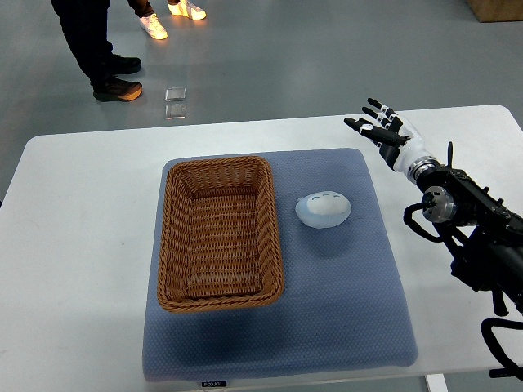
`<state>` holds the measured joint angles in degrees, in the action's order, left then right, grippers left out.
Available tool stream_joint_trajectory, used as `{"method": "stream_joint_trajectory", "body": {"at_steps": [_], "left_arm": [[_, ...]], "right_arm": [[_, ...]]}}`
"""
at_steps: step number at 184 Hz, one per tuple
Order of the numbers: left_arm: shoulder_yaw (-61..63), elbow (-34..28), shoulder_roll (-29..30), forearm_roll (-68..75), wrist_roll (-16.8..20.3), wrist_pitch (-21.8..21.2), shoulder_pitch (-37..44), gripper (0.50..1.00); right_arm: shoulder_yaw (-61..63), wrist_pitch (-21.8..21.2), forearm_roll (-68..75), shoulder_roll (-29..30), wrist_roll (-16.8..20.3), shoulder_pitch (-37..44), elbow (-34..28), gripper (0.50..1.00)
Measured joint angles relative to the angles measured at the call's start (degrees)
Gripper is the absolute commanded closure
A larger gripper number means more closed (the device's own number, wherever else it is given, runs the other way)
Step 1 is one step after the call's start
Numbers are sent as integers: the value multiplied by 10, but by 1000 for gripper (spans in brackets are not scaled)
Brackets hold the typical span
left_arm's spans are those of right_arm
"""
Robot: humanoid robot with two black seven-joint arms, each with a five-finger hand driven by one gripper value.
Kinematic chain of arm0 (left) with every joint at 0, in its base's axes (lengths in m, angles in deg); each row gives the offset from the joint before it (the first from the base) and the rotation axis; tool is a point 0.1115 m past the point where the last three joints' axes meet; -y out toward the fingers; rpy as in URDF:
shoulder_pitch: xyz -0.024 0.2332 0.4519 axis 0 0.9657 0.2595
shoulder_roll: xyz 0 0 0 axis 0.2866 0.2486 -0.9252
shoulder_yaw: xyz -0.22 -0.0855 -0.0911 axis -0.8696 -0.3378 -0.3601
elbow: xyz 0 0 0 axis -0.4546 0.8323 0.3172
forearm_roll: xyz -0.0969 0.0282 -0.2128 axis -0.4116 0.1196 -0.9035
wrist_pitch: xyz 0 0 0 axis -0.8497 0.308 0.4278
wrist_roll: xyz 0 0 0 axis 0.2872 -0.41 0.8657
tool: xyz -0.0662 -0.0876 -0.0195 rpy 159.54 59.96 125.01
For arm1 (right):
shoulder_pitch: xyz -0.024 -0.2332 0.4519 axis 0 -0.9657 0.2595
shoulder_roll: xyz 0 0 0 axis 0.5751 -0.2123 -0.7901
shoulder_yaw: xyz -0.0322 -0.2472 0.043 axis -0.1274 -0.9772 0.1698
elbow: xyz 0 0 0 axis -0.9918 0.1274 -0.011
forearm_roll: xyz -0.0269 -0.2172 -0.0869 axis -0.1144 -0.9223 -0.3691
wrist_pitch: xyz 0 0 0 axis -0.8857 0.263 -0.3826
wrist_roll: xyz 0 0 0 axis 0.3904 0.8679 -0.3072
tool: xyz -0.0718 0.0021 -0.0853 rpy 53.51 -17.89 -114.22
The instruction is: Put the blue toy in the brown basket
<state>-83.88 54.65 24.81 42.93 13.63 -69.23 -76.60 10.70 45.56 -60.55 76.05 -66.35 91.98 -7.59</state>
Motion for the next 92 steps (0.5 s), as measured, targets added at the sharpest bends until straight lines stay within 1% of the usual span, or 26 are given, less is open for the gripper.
{"method": "stream_joint_trajectory", "body": {"at_steps": [92], "left_arm": [[0,0,0,-1,0,0,0,500]], "right_arm": [[0,-1,0,-2,0,1,0,585]]}}
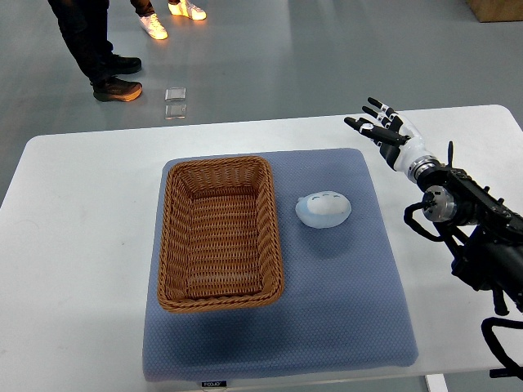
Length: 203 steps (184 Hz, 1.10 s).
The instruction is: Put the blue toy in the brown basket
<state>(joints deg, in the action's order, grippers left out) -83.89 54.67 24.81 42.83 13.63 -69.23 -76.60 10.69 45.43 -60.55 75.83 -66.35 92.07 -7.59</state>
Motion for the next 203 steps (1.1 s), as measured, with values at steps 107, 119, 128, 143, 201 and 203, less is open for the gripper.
{"method": "stream_joint_trajectory", "body": {"at_steps": [107,119,128,143,201,203], "left_arm": [[-2,-1,0,1,0,0,0,500],[-2,-1,0,1,0,0,0,500],[-2,-1,0,1,0,0,0,500],[-2,-2,0,1,0,0,0,500],[-2,-4,0,1,0,0,0,500],[-2,-4,0,1,0,0,0,500]], "right_arm": [[-9,-1,0,-12,1,10,0,585],[-9,2,0,-12,1,13,0,587],[-7,5,0,-12,0,15,2,585],[-8,7,0,-12,0,18,4,585],[-11,-14,-2,-19,2,23,4,585],[-11,-16,-2,-20,2,23,4,585]]}}
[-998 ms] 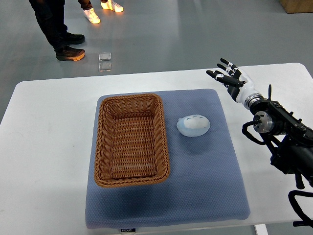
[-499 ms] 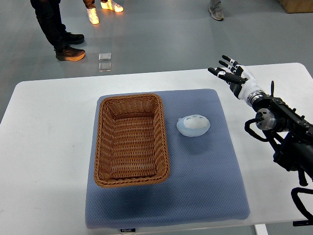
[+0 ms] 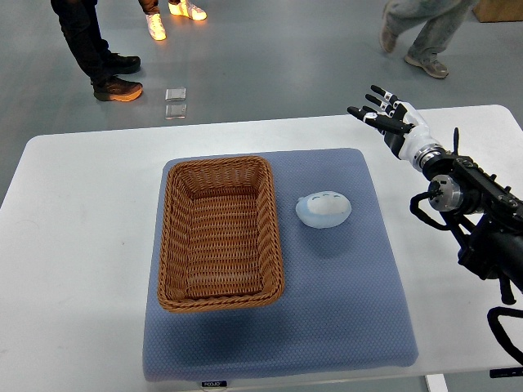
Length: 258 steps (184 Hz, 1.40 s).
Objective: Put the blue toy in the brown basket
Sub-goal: 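Reach the right hand over the pale blue plush toy, then close the right hand fingers around the plush toy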
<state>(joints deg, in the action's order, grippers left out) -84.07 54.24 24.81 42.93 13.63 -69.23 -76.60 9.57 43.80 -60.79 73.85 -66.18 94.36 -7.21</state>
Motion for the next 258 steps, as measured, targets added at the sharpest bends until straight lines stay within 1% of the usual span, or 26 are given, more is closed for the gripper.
{"method": "stream_joint_trajectory", "body": {"at_steps": [46,69,82,104,125,158,199,224,258], "left_arm": [[0,-1,0,0,0,0,1,500],[0,-2,0,0,0,0,1,500],[0,-2,0,0,0,0,1,500],[0,-2,0,0,0,0,1,500],[0,-2,0,0,0,0,1,500],[0,-3,0,-1,0,0,1,500],[1,-3,0,-1,0,0,1,500],[1,-2,0,-1,-1,0,-1,500],[1,-2,0,-1,-1,0,-2,500]], "right_arm": [[-12,-50,-17,-24,-7,4,-11,585],[-45,-80,-41,-56,-18,10,-41,585],[-76,-97,-56,-74,-23,23,-48,585],[-139,-138,-93,-113,-44,49,-56,585],[-213,-190,-160,-157,-69,85,-77,585],[-312,-240,-234,-202,-106,147,-111,587],[-416,-268,-270,-216,-115,215,-147,585],[-467,-268,-313,-207,-116,235,-152,587],[-501,-262,-360,-193,-116,238,-152,589]]}}
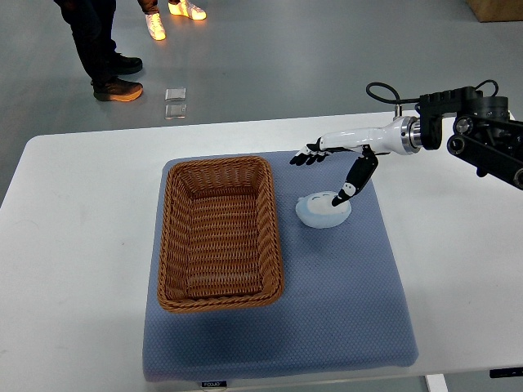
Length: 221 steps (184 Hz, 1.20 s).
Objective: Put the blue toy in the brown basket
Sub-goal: 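Close the right hand fingers around the plush toy, then carry the plush toy with the right hand over the wicker basket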
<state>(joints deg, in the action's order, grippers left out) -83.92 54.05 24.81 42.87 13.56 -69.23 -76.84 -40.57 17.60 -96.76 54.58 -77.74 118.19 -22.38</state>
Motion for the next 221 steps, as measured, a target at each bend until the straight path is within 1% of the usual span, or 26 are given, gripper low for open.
{"method": "stream_joint_trajectory", "body": {"at_steps": [25,38,61,71,108,114,121,136,137,140,141,142,143,145,158,163,172,173,197,221], "left_arm": [[1,1,0,0,0,0,0,500],[1,1,0,1,0,0,0,500],[1,1,0,1,0,0,0,500],[1,2,0,2,0,0,0,500],[1,2,0,3,0,0,0,500],[1,2,0,3,0,0,0,500],[1,2,0,3,0,0,0,500],[1,2,0,3,0,0,0,500],[1,2,0,3,0,0,0,500],[1,2,0,3,0,0,0,500],[1,2,0,3,0,0,0,500],[1,2,0,3,0,0,0,500],[1,2,0,3,0,0,0,500],[1,1,0,3,0,0,0,500],[1,1,0,3,0,0,0,500],[1,1,0,3,0,0,0,500],[0,1,0,3,0,0,0,500],[0,1,0,3,0,0,0,500],[0,0,0,3,0,0,0,500],[0,0,0,3,0,0,-1,500]], "right_arm": [[-26,9,-17,2,2,-3,4,605],[-37,17,-23,2,3,-6,5,630],[-44,28,-29,6,5,-10,11,634],[-44,30,-29,11,5,-12,14,646],[-44,45,-30,33,5,-23,19,662],[-44,46,-30,36,5,-24,20,675],[-46,47,-30,41,5,-25,24,717],[-53,52,-31,48,5,-27,36,769],[-53,52,-31,48,5,-27,37,779],[-54,54,-32,49,5,-27,39,787],[-55,55,-33,49,5,-27,40,799],[-55,55,-33,49,5,-27,40,799],[-56,56,-33,49,5,-27,41,813],[-57,57,-35,50,5,-27,42,822],[-62,64,-43,50,5,-27,48,857],[-63,66,-45,50,5,-27,49,883],[-64,70,-47,50,5,-26,51,906],[-64,70,-47,50,5,-26,51,914],[-59,74,-48,48,4,-19,51,948],[-53,85,-40,45,0,22,46,946]]}}
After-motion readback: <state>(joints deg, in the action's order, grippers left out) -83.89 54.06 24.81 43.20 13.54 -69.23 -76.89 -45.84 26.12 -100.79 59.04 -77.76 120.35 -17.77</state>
